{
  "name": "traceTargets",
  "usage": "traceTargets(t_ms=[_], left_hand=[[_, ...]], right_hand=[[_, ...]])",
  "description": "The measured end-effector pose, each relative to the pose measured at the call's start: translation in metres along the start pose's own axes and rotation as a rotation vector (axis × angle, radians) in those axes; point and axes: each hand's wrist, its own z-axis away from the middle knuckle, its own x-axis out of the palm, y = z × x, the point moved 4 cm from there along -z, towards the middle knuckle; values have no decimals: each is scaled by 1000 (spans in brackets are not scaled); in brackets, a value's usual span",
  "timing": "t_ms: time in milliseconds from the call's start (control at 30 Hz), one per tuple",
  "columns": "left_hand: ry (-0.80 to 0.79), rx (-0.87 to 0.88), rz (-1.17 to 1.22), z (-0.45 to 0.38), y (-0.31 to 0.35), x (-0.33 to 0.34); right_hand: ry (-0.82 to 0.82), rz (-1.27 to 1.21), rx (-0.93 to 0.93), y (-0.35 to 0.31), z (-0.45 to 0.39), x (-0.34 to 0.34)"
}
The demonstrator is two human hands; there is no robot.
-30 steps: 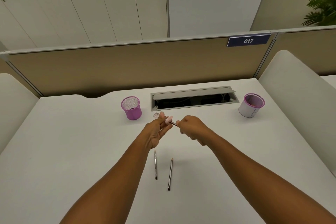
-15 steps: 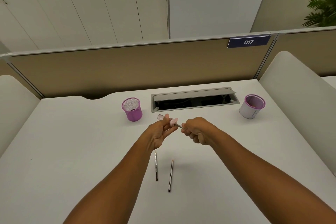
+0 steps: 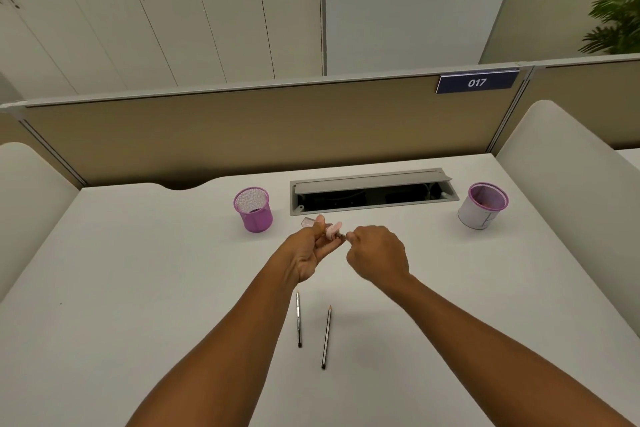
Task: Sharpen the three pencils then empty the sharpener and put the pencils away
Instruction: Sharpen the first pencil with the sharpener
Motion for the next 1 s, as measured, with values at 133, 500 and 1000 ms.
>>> traceTargets(t_ms=[133, 500, 1000], left_hand=[[6, 0, -14, -1, 0, 1], [61, 10, -36, 5, 10, 11], [59, 55, -66, 9, 27, 26]], right_hand=[[-459, -603, 497, 9, -11, -1], [296, 121, -266, 0, 4, -7], [10, -40, -95, 1, -15, -15]])
